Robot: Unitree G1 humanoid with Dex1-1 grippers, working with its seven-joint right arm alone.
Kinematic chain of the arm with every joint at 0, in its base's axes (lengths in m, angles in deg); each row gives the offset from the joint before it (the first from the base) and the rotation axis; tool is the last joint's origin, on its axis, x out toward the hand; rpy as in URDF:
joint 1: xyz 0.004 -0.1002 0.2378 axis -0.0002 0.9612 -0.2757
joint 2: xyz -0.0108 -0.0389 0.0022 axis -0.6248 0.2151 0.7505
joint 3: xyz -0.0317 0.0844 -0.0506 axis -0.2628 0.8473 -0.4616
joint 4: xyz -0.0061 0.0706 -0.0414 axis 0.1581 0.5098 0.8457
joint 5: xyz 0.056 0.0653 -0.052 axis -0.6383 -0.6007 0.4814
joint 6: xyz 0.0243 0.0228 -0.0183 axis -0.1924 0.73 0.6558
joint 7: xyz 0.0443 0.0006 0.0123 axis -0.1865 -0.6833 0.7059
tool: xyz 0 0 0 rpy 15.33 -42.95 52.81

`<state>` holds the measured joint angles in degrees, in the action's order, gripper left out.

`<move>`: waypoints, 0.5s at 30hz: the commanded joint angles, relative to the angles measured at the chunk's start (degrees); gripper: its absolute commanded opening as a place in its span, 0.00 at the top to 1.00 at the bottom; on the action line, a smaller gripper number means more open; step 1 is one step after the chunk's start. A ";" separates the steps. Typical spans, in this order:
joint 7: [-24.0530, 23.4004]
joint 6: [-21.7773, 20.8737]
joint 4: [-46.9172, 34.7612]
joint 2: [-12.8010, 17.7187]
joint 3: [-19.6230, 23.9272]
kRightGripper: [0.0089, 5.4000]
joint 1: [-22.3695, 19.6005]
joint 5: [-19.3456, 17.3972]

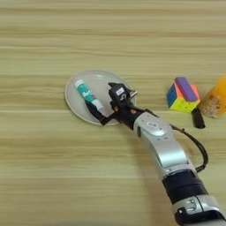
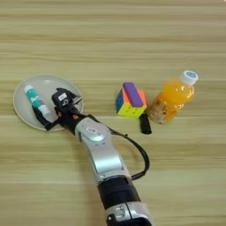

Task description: Move the objects on the table

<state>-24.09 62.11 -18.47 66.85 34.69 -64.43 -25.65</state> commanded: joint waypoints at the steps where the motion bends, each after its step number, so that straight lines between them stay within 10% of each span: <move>1: -2.33 -2.06 0.10 1.71 0.45 0.00 -4.89 2.10; 15: -2.15 -3.93 11.52 3.33 -0.88 0.00 -7.42 5.19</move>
<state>-25.34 58.21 -7.83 68.06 33.74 -69.93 -21.89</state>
